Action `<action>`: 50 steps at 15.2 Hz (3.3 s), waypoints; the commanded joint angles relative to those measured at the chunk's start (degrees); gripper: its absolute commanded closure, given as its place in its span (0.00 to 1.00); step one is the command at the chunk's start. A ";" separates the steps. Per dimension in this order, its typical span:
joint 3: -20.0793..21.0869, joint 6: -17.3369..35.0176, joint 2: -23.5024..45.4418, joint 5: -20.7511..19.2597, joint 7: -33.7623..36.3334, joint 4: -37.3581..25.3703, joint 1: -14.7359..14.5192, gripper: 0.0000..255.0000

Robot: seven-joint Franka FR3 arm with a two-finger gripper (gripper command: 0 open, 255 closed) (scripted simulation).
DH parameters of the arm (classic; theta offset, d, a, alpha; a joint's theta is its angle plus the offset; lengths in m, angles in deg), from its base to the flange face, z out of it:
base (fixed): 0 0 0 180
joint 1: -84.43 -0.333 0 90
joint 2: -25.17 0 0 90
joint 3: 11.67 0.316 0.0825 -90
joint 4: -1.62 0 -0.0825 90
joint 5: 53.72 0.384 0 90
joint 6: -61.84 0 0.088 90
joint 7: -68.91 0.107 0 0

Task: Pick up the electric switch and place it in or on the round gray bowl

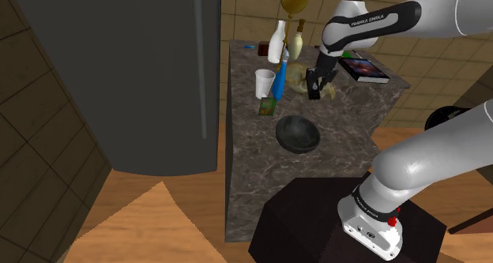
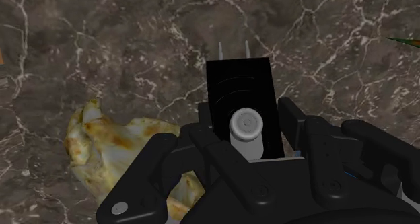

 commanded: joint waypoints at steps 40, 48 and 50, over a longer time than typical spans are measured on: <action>20.43 -1.91 -26.45 13.10 22.88 24.41 -13.26 1.00; 20.43 -1.91 -26.45 13.10 22.88 24.42 -13.26 0.00; 20.43 -1.91 -26.46 13.10 22.88 24.42 -13.26 0.00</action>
